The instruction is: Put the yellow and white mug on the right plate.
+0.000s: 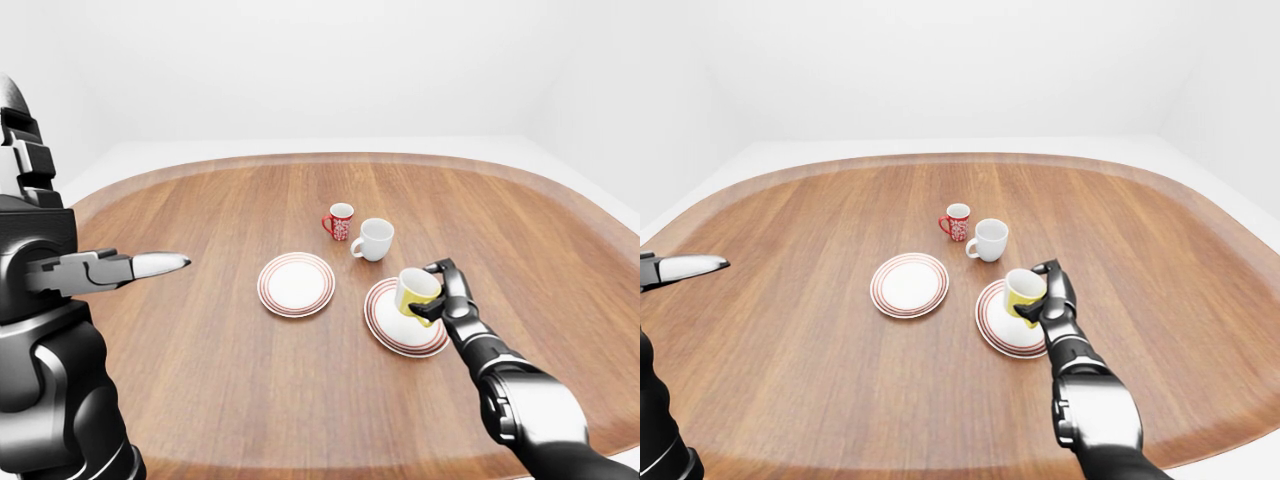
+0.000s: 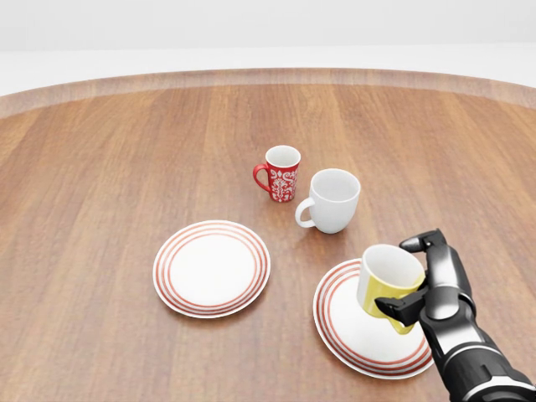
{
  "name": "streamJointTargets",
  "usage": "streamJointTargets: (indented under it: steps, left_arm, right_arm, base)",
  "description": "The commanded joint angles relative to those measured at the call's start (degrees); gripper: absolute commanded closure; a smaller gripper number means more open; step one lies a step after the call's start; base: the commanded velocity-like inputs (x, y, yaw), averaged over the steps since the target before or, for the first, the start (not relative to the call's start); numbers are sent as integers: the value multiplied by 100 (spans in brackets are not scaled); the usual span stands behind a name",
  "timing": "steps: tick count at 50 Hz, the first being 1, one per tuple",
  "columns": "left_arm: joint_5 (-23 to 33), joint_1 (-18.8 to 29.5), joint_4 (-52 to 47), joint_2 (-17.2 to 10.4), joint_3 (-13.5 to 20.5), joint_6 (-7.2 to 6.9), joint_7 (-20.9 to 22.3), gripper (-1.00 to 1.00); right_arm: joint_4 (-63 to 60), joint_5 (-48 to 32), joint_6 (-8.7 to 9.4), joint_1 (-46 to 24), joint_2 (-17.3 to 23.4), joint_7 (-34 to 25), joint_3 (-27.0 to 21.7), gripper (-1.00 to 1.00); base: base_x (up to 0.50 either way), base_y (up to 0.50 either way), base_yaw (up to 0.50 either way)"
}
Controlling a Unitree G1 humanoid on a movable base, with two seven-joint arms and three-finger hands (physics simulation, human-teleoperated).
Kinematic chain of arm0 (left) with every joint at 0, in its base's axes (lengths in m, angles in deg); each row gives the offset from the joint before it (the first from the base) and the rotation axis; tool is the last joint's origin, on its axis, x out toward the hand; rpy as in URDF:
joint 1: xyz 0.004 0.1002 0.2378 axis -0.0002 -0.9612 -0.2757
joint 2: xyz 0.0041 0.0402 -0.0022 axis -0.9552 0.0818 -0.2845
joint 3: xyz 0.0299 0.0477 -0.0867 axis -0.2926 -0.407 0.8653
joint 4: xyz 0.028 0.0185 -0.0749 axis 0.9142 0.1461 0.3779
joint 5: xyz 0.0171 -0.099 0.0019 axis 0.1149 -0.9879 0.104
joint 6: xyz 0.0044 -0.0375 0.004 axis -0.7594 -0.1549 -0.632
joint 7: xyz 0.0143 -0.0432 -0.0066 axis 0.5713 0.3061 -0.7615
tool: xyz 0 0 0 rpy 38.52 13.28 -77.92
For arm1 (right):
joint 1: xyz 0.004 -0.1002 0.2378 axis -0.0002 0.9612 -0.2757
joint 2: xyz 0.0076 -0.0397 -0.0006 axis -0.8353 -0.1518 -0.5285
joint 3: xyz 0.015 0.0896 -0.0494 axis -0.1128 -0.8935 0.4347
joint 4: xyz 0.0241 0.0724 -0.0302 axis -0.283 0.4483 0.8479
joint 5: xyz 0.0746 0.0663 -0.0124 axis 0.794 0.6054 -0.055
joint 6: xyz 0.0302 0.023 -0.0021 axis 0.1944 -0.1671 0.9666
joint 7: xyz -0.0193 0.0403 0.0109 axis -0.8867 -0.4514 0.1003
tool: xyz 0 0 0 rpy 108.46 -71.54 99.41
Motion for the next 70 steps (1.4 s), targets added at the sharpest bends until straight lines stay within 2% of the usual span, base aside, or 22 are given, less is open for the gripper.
streamJointTargets:
  steps: [1,37,38,39,61,67,70]
  left_arm:
    - [-12,-8,-32,1,11,0,0,-100]
    - [86,-44,-62,71,-64,0,65,-100]
    - [86,-40,-56,71,-63,0,67,-100]
    - [87,-36,-52,69,-63,0,67,-100]
    - [83,-22,-54,57,-55,0,59,-100]
    - [95,-30,-33,59,-56,0,65,-100]
    - [98,-27,-21,60,-58,0,70,-100]
  right_arm:
    - [-10,-459,0,20,-90,157,-48,100]
    - [25,-634,0,139,-141,335,-97,100]
    - [27,-669,0,142,-138,387,-78,-48]
    - [30,-669,0,147,-137,383,-84,-100]
    - [9,-588,0,66,-121,268,-113,-100]
    - [-82,-431,0,-103,-41,-540,-20,-100]
    - [-157,-337,0,-196,34,-1201,71,-100]
  base:
    - [0,0,0]
    - [0,0,0]
    - [0,0,0]
    - [0,0,0]
    - [0,0,0]
    - [0,0,0]
    - [0,0,0]
